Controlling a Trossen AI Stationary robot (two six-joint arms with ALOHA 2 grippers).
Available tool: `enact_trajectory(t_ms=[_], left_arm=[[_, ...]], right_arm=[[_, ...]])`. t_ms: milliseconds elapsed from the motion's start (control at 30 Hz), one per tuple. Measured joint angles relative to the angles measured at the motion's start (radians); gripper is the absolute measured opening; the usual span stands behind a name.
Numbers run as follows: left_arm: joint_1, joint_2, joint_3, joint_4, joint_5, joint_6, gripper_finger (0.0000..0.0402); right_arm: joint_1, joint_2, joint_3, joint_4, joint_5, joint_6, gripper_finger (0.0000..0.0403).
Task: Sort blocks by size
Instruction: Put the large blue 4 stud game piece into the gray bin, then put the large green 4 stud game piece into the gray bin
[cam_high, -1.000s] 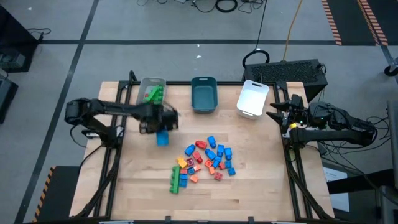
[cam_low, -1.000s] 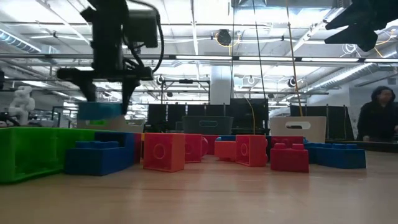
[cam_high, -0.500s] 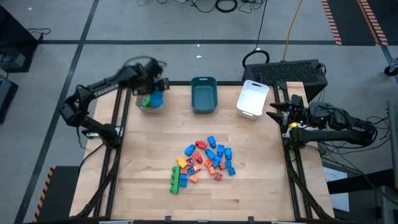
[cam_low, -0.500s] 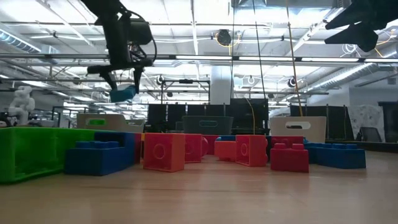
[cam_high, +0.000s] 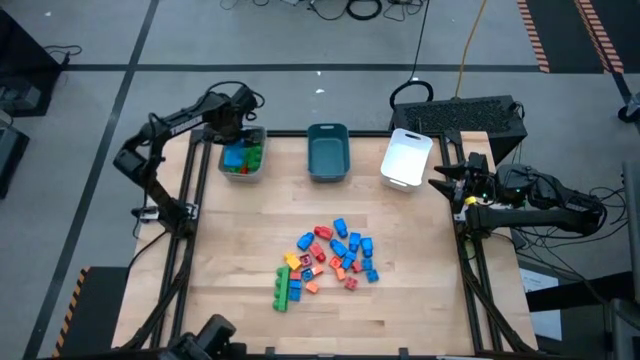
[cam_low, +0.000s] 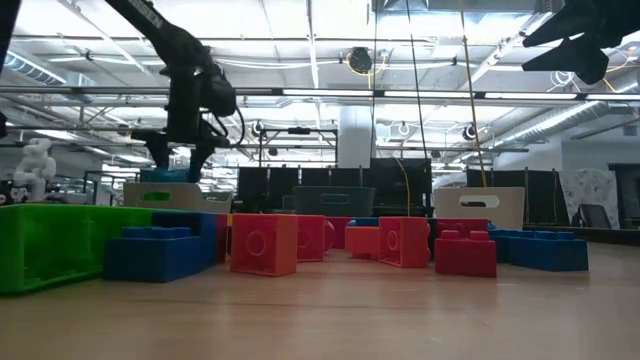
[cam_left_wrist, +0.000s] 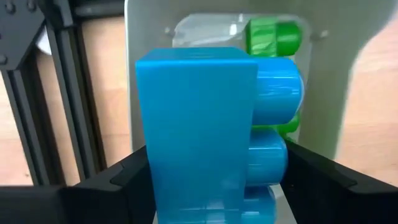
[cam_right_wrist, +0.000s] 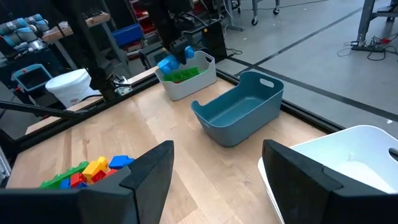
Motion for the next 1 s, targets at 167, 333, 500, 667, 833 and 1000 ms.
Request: enact_trajectory(t_ms=[167,333,500,667,833,1000], left_arm=[[0.009,0.004,0.016,0.009,-0.003,0.011,0.0287],[0.008,0.003,0.081,-0.022,-0.019,0.082,0.0301],[-0.006,0.003,0.117,-0.049,-0.021,0.09,0.0305],[-0.085,-0.001,0.16,-0.119,0.15,0.082,0.0306],[-0.332,-0.004,0.168,-0.235,0.322,0.083,0.0306],[-0.671,-0.003,0.148,-0.252,0.303,0.02,0.0306]], right_arm=[[0.0,0.0,0.0,0.0,0.0,0.004,0.0238],[0.0,0.0,0.0,0.0,0.0,0.001,0.0238],[0.0,0.0,0.0,0.0,0.0,-0.008,0.0238],[0.0,0.0,0.0,-0.001,0.0,-0.008,0.0238],[0.0,0.0,0.0,-0.014,0.0,-0.011,0.0238],[0.0,0.0,0.0,-0.018,0.0,-0.025,0.0238]])
